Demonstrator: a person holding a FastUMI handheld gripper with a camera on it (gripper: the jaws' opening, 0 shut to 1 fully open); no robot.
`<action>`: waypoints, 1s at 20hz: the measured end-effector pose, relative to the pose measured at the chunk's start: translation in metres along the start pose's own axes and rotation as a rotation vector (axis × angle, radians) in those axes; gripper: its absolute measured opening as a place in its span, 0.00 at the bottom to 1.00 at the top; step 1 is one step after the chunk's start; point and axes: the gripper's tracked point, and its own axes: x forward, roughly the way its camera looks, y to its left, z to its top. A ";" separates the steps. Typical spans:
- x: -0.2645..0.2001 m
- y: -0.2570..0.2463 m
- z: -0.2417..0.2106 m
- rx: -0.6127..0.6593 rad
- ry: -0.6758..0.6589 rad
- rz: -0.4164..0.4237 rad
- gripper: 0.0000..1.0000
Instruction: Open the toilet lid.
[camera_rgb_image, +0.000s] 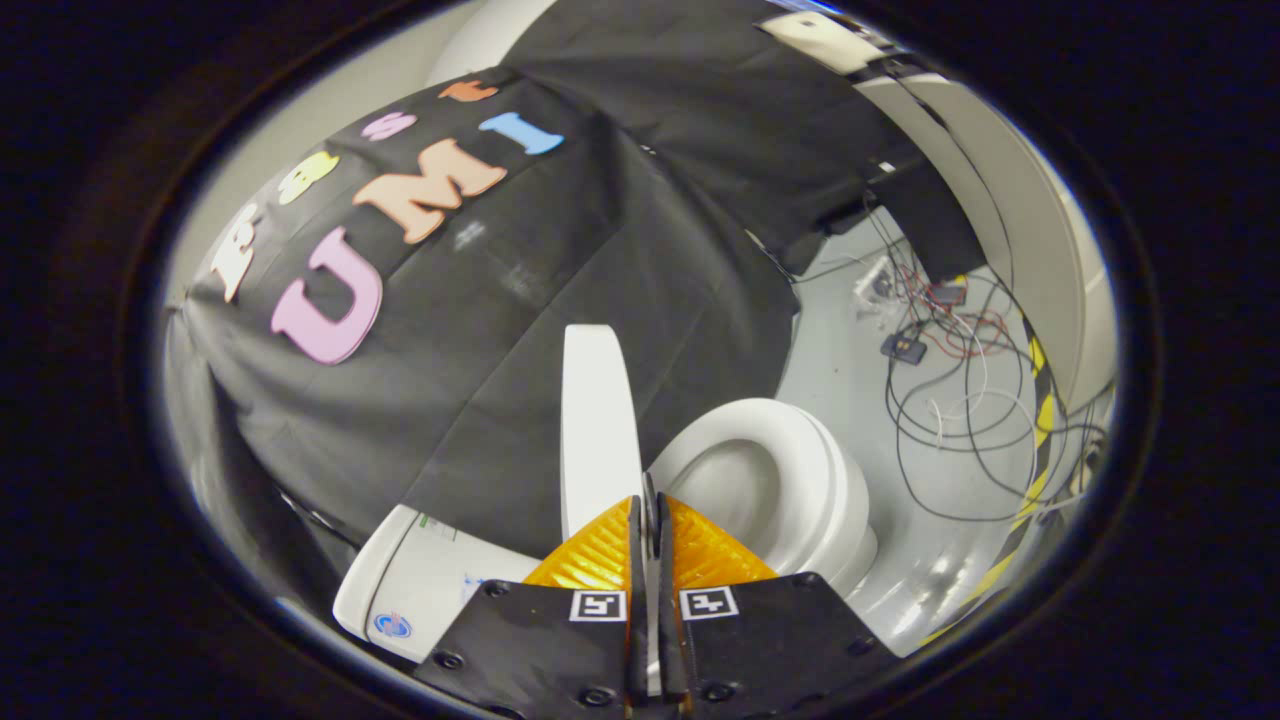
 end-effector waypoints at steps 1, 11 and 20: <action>-0.002 0.007 0.000 -0.031 0.016 -0.011 0.05; -0.029 0.078 -0.007 -0.259 0.091 0.042 0.06; -0.049 0.150 -0.033 -0.534 0.194 0.219 0.08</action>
